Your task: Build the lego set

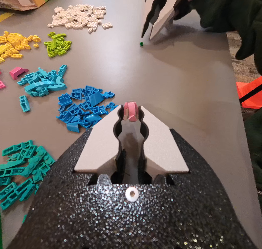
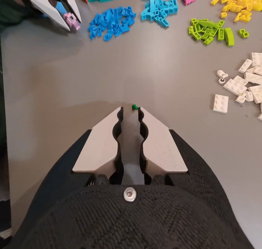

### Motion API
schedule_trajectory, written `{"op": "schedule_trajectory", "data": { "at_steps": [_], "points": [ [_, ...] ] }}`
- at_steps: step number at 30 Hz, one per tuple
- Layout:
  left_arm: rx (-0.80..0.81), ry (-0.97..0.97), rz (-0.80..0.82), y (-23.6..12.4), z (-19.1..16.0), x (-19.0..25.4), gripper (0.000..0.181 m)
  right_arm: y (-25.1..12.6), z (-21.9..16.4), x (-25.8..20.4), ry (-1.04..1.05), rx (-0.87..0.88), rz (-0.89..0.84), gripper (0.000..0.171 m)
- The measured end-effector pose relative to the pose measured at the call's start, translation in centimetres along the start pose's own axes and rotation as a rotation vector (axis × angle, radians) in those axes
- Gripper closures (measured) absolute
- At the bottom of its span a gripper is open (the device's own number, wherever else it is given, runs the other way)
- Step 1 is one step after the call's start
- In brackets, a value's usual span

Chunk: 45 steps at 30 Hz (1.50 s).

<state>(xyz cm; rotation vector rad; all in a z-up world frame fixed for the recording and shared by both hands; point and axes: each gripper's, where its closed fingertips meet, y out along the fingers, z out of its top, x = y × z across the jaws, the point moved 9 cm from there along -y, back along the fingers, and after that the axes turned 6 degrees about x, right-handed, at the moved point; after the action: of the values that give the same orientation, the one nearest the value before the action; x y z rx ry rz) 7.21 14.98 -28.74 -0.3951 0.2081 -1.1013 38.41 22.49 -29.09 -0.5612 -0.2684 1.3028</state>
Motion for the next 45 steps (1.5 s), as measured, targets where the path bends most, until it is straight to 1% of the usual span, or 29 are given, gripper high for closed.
{"op": "schedule_trajectory", "data": {
  "at_steps": [4,7,12,17,20,22,25,30,32,35,37,45],
  "points": [
    [0.002,-0.002,-0.003,0.0,0.0,0.0,0.163,0.5,-0.5,0.6,-0.018,-0.005,-0.012,0.147],
    [0.002,-0.004,-0.006,0.0,0.0,0.0,0.163,0.7,-0.3,0.8,0.036,0.004,0.022,0.148],
    [-0.005,-0.003,-0.012,0.0,-0.1,0.1,0.162,1.4,-0.1,-0.3,0.002,-0.014,0.028,0.155],
    [-0.007,-0.006,-0.014,0.0,-0.1,0.1,0.163,2.0,0.2,-1.4,-0.011,-0.024,0.091,0.152],
    [-0.008,-0.006,-0.015,0.0,-0.1,0.1,0.163,1.5,-0.1,-1.4,0.033,-0.004,0.104,0.150],
    [-0.010,-0.006,-0.017,0.0,-0.1,0.1,0.162,1.3,-0.2,-1.6,0.035,0.006,0.085,0.148],
    [-0.011,-0.006,-0.021,0.0,-0.1,0.1,0.162,0.7,0.0,-1.9,-0.008,0.017,0.004,0.147],
    [-0.010,-0.002,-0.023,0.0,0.0,0.2,0.163,0.6,1.0,-2.1,-0.019,-0.115,-0.097,0.155],
    [-0.014,0.001,-0.022,0.1,-0.1,0.2,0.162,1.1,1.6,-2.5,-0.063,-0.205,-0.130,0.158],
    [-0.014,0.002,-0.022,0.1,-0.1,0.2,0.163,1.8,2.3,-3.1,-0.143,-0.396,-0.197,0.160],
    [-0.015,0.002,-0.022,0.1,-0.1,0.2,0.163,2.3,2.6,-3.3,-0.140,-0.460,-0.188,0.160],
    [-0.020,0.006,-0.025,0.1,-0.1,0.3,0.163,3.7,3.8,-3.0,-0.182,-0.606,-0.166,0.166]
  ]
}}
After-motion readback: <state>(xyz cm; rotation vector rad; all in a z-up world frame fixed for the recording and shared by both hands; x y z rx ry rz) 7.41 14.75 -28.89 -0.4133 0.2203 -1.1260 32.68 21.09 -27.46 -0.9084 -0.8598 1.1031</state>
